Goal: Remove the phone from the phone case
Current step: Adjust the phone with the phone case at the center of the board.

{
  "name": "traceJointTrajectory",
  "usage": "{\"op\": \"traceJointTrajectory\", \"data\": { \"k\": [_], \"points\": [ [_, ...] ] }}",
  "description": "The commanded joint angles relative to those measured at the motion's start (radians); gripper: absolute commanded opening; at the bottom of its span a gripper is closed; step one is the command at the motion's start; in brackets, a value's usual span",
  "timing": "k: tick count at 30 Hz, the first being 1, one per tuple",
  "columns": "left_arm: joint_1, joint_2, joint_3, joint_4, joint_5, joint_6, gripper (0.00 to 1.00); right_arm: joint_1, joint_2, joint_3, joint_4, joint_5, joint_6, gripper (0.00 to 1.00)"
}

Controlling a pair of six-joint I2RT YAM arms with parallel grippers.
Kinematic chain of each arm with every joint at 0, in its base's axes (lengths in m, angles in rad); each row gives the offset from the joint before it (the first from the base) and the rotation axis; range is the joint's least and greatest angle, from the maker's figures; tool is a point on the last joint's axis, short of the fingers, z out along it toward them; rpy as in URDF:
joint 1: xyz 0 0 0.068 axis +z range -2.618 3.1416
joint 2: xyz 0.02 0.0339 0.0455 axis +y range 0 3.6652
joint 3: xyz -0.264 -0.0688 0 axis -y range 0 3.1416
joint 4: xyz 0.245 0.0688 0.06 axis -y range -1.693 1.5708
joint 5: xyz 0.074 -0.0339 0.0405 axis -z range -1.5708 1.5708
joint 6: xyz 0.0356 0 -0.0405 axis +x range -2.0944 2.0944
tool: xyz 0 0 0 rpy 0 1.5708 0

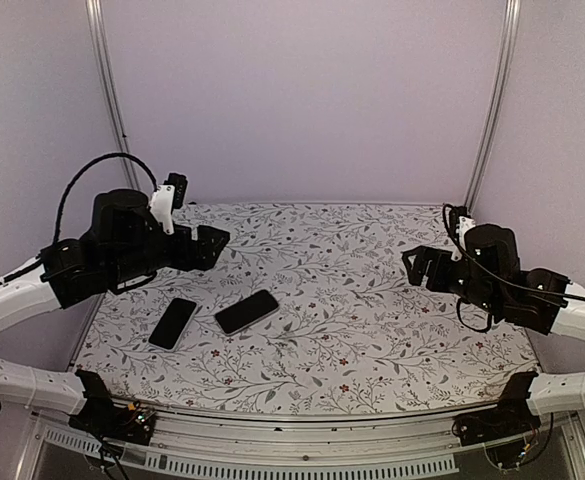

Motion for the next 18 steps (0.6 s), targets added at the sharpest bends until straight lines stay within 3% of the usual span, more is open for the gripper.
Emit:
{"op": "traceJointTrajectory", "data": {
  "k": [1,7,18],
  "points": [
    [0.007,-0.018,-0.016,0.029,0.005,0.031,0.99,-0.005,0.028,0.028,0.002,-0.007,0.012,0.99],
    [0.007,-0.016,-0.030,0.025,0.016,0.030,0.99,-0.005,0.037,0.042,-0.019,-0.038,-0.006,0.99],
    [0.001,0.140,-0.038,-0.026,0.094,-0.033,0.99,-0.006,0.019,0.005,0.000,-0.118,-0.018,0.99]
  ]
}}
